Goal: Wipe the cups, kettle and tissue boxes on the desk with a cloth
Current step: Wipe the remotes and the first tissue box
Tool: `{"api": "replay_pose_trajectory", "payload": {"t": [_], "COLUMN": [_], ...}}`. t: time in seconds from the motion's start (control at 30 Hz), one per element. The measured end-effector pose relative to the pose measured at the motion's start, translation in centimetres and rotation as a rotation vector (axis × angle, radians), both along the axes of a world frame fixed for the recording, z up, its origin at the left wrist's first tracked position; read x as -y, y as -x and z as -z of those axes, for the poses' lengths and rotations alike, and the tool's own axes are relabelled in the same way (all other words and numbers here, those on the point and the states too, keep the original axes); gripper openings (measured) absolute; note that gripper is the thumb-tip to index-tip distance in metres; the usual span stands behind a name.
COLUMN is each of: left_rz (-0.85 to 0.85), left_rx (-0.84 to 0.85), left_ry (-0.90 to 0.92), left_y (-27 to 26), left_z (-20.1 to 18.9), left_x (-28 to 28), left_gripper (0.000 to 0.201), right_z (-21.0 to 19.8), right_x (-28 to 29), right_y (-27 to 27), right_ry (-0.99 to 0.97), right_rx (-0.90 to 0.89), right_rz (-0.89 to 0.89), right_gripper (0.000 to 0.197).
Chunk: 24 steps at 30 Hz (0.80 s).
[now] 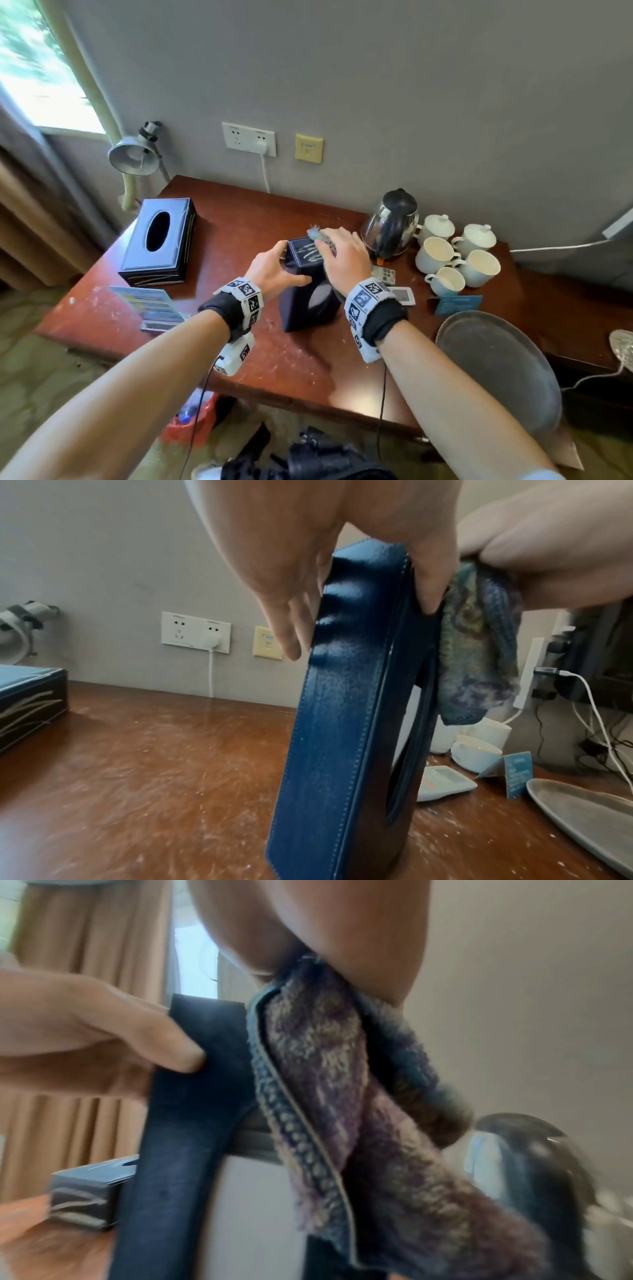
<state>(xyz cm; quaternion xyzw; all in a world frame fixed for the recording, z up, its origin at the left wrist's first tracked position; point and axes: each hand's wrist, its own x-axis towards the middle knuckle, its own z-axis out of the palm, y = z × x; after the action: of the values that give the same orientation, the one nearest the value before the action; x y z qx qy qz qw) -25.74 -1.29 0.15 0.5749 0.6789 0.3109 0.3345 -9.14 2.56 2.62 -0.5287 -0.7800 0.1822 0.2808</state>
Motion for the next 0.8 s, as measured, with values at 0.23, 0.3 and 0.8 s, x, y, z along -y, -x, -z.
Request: {"api": "replay_pose_trajectory", "payload": {"t": [0.23,0.3,0.8], "left_rz": [0.017,0.019,0.032], "left_rx": [0.042,0.043,-0.003], "left_ry": [-0.021,-0.019,-0.056], "left_y": [2.5,2.4,2.1], "left_z": [1.7,1.8,2.3], "left_x": [1.7,1.7,2.7], "left_gripper": [0.073,0.074,0.075], "right_z": [0.7,-0.2,0.2], "right_x": [0.8,-0.7,2.0], "right_y": [1.5,-0.4,1.4], "right_ry": [-0.068,0.011,-0.076], "right_rx": [0.076,0.04,0.106], "right_rz": [-0.182,-0.047,-0.135], "right_gripper": [0.036,0.033,0.037]}}
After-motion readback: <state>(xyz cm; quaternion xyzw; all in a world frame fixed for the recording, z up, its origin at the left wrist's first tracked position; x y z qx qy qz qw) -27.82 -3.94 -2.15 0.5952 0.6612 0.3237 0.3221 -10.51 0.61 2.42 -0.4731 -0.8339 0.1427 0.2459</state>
